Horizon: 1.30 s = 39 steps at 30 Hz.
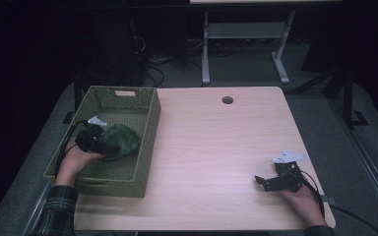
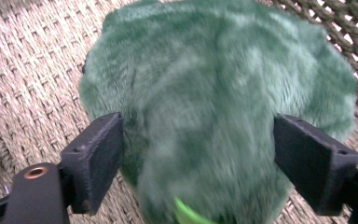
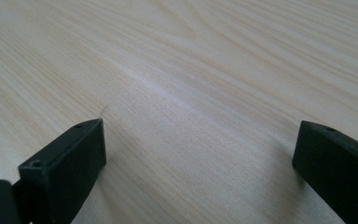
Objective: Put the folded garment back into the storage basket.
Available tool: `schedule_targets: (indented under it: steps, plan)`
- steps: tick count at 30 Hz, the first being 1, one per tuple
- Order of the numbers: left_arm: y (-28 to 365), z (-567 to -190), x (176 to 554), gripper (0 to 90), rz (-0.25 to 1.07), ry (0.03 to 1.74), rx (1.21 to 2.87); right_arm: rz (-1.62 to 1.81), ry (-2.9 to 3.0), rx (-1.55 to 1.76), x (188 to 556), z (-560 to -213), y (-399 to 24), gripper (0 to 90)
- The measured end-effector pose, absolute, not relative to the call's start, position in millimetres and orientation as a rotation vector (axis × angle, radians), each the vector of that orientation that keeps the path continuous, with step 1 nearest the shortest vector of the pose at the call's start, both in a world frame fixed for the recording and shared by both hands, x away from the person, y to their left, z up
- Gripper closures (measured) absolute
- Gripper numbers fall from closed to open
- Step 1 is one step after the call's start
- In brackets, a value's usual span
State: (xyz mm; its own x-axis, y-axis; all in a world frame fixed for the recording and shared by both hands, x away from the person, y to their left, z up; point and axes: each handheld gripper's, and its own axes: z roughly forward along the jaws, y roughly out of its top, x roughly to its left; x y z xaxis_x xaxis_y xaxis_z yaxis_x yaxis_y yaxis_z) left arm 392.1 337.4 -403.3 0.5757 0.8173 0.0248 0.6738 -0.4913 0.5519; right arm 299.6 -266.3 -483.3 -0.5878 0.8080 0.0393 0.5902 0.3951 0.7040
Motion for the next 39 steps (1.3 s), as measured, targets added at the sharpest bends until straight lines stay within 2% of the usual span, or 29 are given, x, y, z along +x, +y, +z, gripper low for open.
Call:
schedule_targets:
  steps: [2,10,17,39]
  plan:
    - [337.2,-401.1,391.9,13.9,0.404,1.194,2.317,0.995,2.348,1.220,299.6,-483.3,-266.2,2.3]
    - [339.7,-390.2,389.4,13.6,0.453,1.180,2.259,0.995,2.348,1.221,299.6,-483.3,-266.2,2.3]
    - [335.4,-380.7,386.2,13.5,0.446,1.158,2.205,0.995,2.347,1.220,299.6,-483.3,-266.3,2.3]
    - [279.5,-344.3,371.2,13.8,0.430,1.005,2.123,0.995,2.348,1.220,299.6,-483.3,-266.2,2.3]
